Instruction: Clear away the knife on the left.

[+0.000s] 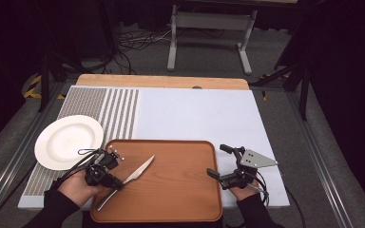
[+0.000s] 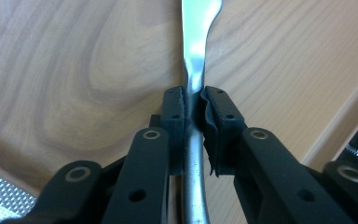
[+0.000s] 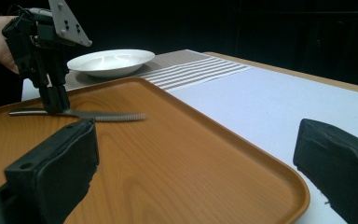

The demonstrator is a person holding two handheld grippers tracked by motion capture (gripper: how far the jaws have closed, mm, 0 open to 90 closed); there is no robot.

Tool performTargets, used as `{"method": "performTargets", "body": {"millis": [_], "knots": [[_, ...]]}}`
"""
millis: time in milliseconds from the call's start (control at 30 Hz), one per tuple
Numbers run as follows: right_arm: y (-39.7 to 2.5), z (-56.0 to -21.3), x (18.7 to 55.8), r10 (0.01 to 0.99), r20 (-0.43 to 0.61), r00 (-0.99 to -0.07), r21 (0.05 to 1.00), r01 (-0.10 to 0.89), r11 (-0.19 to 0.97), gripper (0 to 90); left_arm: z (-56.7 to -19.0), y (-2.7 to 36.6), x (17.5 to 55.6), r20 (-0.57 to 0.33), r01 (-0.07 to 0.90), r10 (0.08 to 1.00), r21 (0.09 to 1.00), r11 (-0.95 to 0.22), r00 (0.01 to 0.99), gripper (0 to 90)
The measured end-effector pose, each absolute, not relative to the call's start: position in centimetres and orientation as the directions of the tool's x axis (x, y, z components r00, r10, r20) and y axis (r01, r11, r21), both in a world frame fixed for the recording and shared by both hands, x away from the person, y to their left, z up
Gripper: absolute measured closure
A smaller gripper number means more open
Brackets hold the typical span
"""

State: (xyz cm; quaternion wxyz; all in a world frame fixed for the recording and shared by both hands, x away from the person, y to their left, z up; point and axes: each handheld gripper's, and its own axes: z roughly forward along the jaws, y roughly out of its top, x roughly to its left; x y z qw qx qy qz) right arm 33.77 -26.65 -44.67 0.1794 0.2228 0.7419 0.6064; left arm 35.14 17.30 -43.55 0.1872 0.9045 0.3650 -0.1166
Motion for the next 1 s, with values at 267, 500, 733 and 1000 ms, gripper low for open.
{"method": "performTargets", "body": {"millis": [267,500,733,1000], "knots": [[-26.7,-44.7,33.8,0.546,0.005,-0.838,0.98,0.113,0.165,0.7,-42.2,17.3,34.9,-0.326,0.673,0.589,0.33,-0.662,0.739,27.6],[-26.7,-44.7,33.8,0.546,0.006,-0.838,0.98,0.114,0.164,0.7,-41.2,17.2,34.5,-0.253,0.548,0.489,0.462,-0.697,0.835,6.4],[-26.7,-44.7,33.8,0.546,0.006,-0.838,0.98,0.114,0.163,0.7,-40.5,16.7,34.2,-0.146,0.454,0.449,0.522,-0.722,0.882,6.0],[-26.7,-44.7,33.8,0.545,0.009,-0.838,0.98,0.116,0.162,0.7,-40.0,15.4,33.5,0.005,0.248,0.297,0.535,-0.808,0.955,25.2]]}}
